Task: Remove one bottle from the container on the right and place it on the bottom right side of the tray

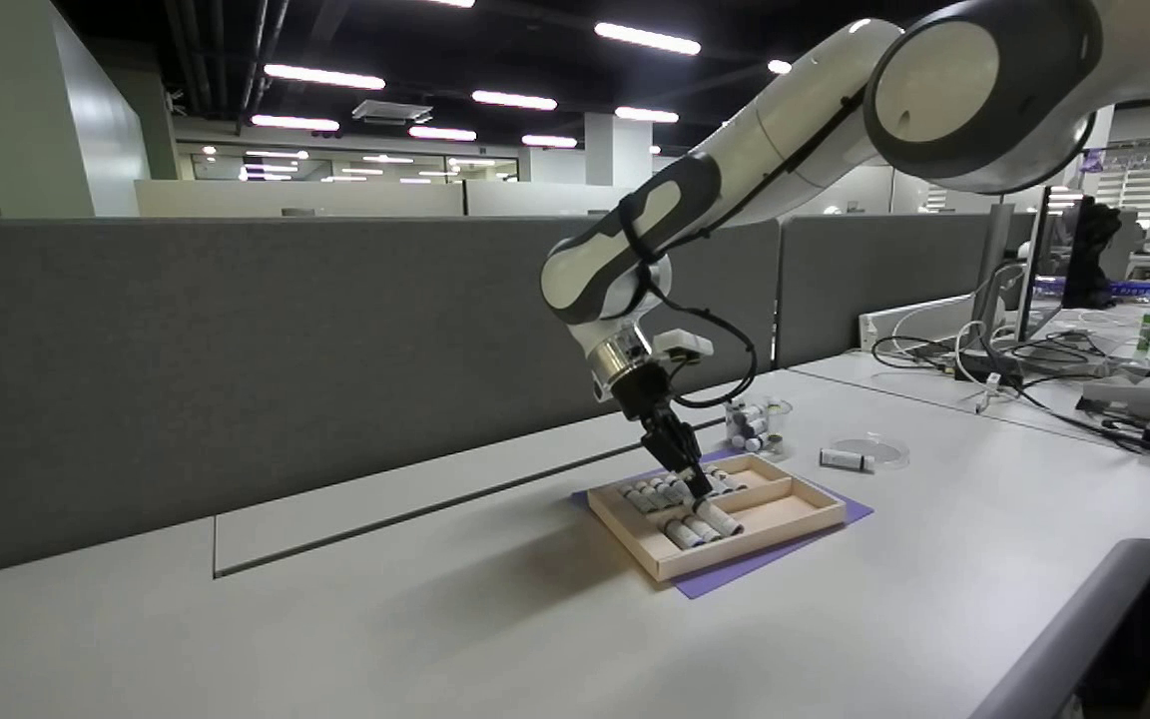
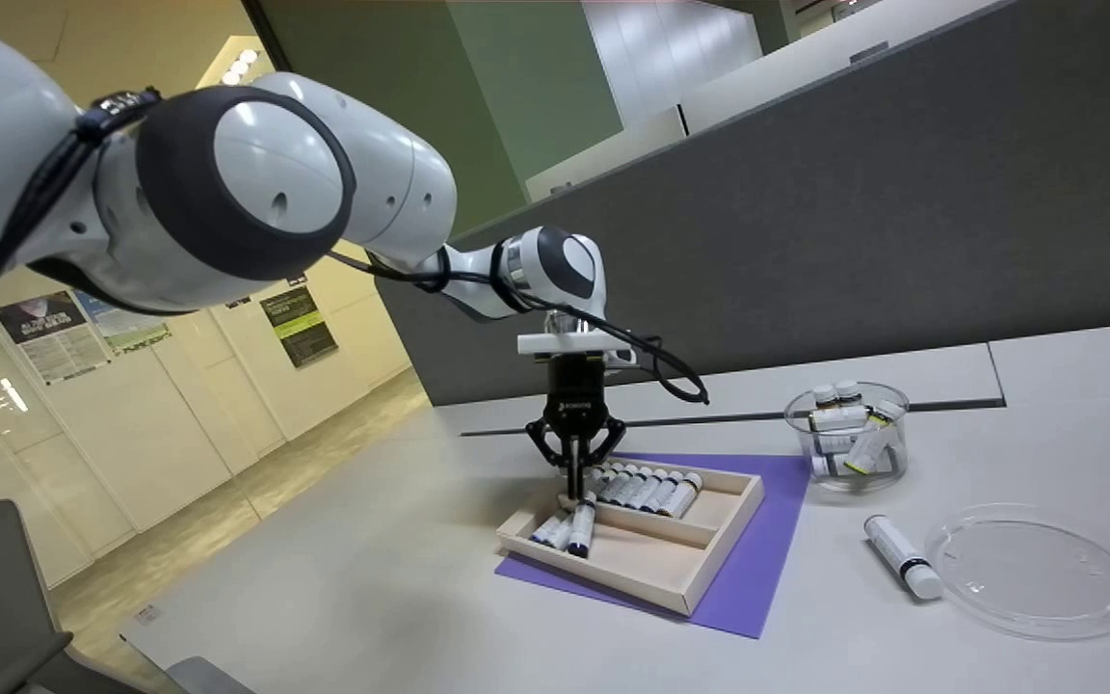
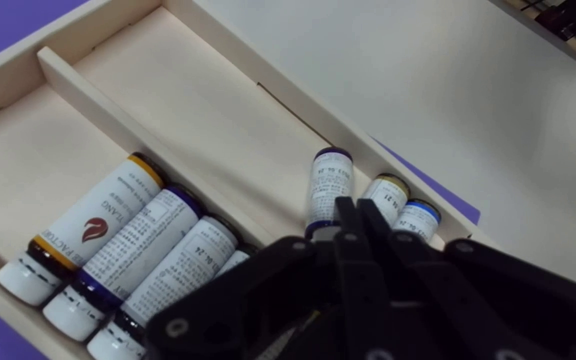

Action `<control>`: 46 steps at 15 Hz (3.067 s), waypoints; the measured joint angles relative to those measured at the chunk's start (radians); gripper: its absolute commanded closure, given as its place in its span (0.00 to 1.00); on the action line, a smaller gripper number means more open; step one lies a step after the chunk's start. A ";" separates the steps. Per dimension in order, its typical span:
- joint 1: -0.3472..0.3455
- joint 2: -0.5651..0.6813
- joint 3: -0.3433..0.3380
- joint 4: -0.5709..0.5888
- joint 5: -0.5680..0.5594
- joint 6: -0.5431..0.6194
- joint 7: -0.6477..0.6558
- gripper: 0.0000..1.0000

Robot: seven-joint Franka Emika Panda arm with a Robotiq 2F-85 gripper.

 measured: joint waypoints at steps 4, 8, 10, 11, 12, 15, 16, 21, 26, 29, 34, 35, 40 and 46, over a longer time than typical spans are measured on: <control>-0.005 0.000 -0.020 0.008 -0.001 -0.001 0.000 1.00; -0.019 0.000 -0.039 0.021 -0.001 -0.003 -0.001 1.00; -0.026 0.000 -0.039 0.035 -0.001 -0.003 -0.007 1.00; -0.026 0.000 -0.039 0.042 0.001 -0.003 -0.014 1.00; -0.025 -0.001 -0.038 0.050 0.001 -0.003 -0.022 1.00; -0.016 -0.004 -0.030 0.075 0.001 0.000 -0.057 1.00; -0.013 -0.005 -0.024 0.083 0.003 0.000 -0.071 1.00; 0.011 -0.004 0.012 0.096 0.006 -0.023 -0.119 1.00; 0.047 0.020 0.019 0.096 0.002 -0.033 -0.133 1.00; 0.051 0.046 0.014 0.096 0.001 -0.035 -0.136 1.00; 0.039 0.076 -0.003 0.100 0.000 -0.040 -0.140 1.00; 0.034 0.077 -0.007 0.101 0.000 -0.040 -0.140 1.00; 0.002 0.077 -0.033 0.109 0.001 -0.040 -0.140 1.00; -0.028 0.076 -0.041 0.132 0.002 -0.030 -0.139 1.00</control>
